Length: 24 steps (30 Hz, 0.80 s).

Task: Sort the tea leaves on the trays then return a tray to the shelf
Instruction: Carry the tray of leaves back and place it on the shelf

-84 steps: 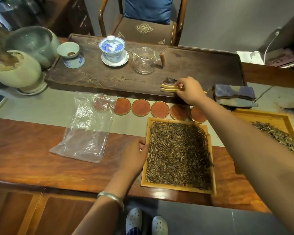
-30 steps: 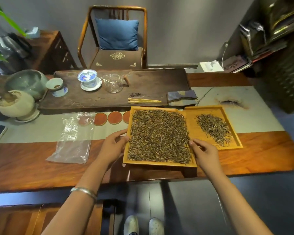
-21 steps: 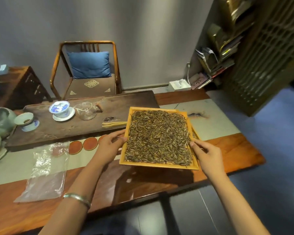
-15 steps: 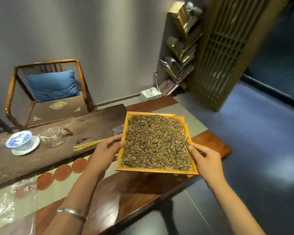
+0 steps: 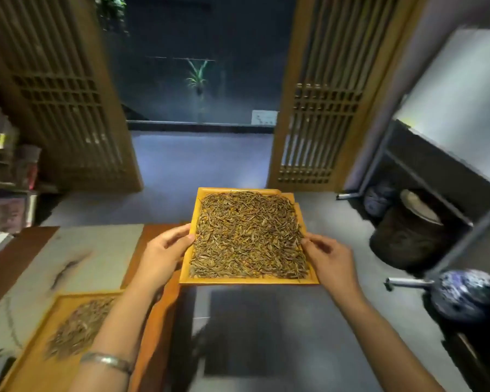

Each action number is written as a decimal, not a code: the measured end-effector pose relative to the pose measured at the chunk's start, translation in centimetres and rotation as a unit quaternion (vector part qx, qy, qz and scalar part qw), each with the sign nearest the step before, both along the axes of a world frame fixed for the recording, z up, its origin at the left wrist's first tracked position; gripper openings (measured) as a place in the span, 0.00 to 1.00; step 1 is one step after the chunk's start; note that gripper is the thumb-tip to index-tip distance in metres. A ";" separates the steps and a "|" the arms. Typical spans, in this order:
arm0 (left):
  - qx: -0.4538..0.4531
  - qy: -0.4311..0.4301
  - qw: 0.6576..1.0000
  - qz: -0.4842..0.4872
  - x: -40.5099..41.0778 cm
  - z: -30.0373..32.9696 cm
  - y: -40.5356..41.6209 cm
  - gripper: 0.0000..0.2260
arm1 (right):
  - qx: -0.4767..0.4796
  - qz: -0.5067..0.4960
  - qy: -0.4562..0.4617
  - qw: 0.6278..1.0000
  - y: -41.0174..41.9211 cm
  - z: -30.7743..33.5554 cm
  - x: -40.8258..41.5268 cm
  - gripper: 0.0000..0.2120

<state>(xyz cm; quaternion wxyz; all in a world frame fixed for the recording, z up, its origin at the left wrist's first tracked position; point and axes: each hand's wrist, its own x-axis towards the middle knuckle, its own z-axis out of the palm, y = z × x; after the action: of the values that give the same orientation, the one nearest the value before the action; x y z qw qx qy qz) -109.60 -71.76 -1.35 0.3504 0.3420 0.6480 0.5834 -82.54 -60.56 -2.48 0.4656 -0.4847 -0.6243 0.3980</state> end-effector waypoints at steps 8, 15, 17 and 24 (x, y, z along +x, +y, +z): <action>-0.004 -0.076 0.968 -0.238 14.0 -0.1 10.1 0.08 | -0.025 -0.231 0.002 0.973 -3.6 2.3 16.3 0.06; -0.023 -0.091 0.926 -0.365 26.1 1.1 13.8 0.07 | -0.023 -0.379 0.037 0.925 -7.9 3.4 25.5 0.04; -0.026 -0.089 0.915 -0.392 29.3 1.2 14.6 0.06 | -0.027 -0.415 0.033 0.909 -8.8 3.5 27.8 0.04; -0.032 -0.065 0.895 -0.441 39.9 0.3 18.7 0.07 | -0.035 -0.483 0.032 0.875 -9.3 3.3 35.6 0.04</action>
<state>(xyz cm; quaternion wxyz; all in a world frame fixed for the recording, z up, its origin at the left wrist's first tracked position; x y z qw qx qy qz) -69.75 -53.04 -1.00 0.6236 0.5427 0.4248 0.3689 -46.96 -69.83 0.83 0.6020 -0.7291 -0.2834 0.1606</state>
